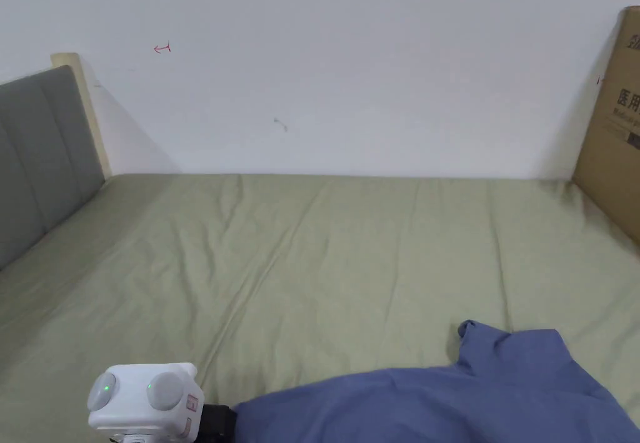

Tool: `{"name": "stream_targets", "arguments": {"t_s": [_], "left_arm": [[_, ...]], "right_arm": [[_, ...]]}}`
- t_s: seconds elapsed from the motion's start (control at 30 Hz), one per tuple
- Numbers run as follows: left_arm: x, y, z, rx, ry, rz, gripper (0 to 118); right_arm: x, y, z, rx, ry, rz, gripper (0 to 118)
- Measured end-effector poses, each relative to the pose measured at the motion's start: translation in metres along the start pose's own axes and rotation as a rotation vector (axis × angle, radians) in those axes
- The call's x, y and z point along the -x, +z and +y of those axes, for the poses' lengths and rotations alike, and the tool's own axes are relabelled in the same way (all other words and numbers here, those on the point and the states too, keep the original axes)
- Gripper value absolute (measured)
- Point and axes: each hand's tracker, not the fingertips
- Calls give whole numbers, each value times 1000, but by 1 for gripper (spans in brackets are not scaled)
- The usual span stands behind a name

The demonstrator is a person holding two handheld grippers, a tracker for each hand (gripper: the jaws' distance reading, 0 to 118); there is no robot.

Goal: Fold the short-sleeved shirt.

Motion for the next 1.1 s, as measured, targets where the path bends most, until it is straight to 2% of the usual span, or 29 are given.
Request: {"name": "stream_targets", "arguments": {"t_s": [0.07, 0.1, 0.17, 0.2, 0.23, 0.3, 0.37, 0.43, 0.47, 0.53, 0.57, 0.63, 0.67, 0.7, 0.73, 0.77, 0.8, 0.83, 0.9, 1.1], "left_arm": [[-5, 11, -3, -14, -7, 10, 114], [-5, 9, -3, -50, -15, 41, 106], [-18, 28, -13, -141, -87, 73, 64], [-25, 37, -20, -184, -121, 75, 26], [-28, 41, -26, -211, -137, 38, 2], [-39, 46, -39, -190, -151, 47, 1], [-36, 55, -46, -181, -109, -158, 2], [-39, 71, -52, -262, -96, -80, 1], [-39, 84, -55, -317, -87, -35, 1], [-29, 102, -55, -383, -39, -91, 1], [-25, 111, -55, -393, -25, -123, 2], [-19, 124, -55, -426, -26, -114, 2], [-18, 128, -55, -426, -27, -123, 2], [-16, 131, -53, -439, -40, -116, 2], [-16, 132, -52, -440, -45, -117, 2], [-16, 131, -54, -431, -45, -124, 2], [-15, 130, -52, -413, -42, -134, 2], [-15, 129, -50, -396, -40, -139, 2], [-19, 132, -52, -373, -34, -145, 2], [-19, 126, -52, -337, -28, -143, 2]], "right_arm": [[0, -5, -4, 25, -21, 8, 0], [0, -8, -5, 37, -28, 9, 0], [1, -10, -9, 52, -31, 5, 0], [1, -10, -9, 58, -31, 5, 0], [1, -10, -9, 62, -29, 7, 0], [0, -9, -11, 66, -25, 12, 0], [-3, -3, -6, 49, -27, 42, 0], [-9, 3, 8, -26, -60, 104, 0], [-13, 1, 26, -54, -60, 101, 0], [-18, -12, 64, -52, -58, 84, 0], [-25, -27, 86, -53, -80, 95, 0], [-37, -71, 123, 44, -105, 112, 0], [-34, -105, 139, 138, -90, 99, 0], [-39, -145, 151, 271, -51, 45, 2], [-41, -181, 156, 414, -20, 0, 35], [-46, -219, 152, 519, 41, -104, 80], [-52, -252, 145, 620, 76, -103, 100], [-57, -272, 138, 649, 83, -125, 100], [-76, -319, 120, 739, 106, -265, 100], [-117, -401, 94, 807, 97, -306, 100]]}}
